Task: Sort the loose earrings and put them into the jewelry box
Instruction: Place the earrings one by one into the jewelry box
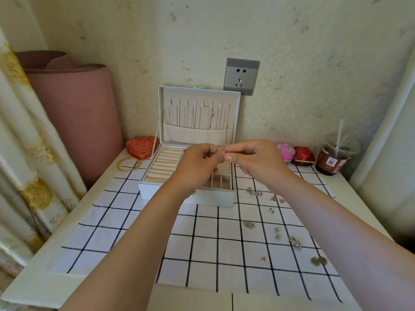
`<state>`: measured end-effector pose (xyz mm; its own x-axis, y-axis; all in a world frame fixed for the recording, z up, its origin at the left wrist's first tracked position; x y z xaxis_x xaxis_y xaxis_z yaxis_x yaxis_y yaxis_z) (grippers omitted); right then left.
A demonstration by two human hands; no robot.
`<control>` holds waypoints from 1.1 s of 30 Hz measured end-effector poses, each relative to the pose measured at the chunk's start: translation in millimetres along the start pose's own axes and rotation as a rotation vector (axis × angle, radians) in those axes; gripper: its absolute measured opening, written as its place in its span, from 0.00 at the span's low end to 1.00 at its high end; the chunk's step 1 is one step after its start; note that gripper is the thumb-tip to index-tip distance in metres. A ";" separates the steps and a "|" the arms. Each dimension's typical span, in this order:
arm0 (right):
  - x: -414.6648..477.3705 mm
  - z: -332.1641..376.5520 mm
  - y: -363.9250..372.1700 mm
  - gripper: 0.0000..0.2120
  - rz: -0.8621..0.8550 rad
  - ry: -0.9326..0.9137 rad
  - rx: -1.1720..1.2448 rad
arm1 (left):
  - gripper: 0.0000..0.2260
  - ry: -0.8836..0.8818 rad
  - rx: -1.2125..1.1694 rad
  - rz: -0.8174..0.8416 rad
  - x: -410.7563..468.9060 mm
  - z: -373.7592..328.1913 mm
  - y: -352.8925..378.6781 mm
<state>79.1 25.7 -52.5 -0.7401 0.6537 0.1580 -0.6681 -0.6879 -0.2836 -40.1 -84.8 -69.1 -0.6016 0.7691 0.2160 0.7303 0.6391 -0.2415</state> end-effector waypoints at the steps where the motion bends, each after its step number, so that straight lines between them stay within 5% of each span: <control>1: 4.1 -0.7 -1.2 0.07 -0.007 -0.005 -0.010 | 0.06 -0.002 -0.004 -0.008 3.4 0.8 1.0; 16: 32.2 -63.0 4.0 0.05 -0.129 -0.013 -0.406 | 0.06 -0.076 -0.107 -0.104 18.6 24.2 -13.2; 33: 37.6 -58.5 -1.4 0.04 0.057 -0.111 -0.622 | 0.03 -0.131 -0.111 -0.037 17.4 23.6 -9.6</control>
<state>56.7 69.7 -101.5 -0.7991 0.5620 0.2135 -0.4821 -0.3868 -0.7861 -65.3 -77.2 -85.3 -0.6605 0.7447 0.0957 0.7338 0.6672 -0.1278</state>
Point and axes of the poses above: each hand's wrist, its own x-axis towards the middle knuckle, its own y-axis out of the palm, z = x × y, the point moved 2 cm from there along x, towards the middle knuckle, and after that the axes turned 4 degrees about y, right-handed, at the moved point
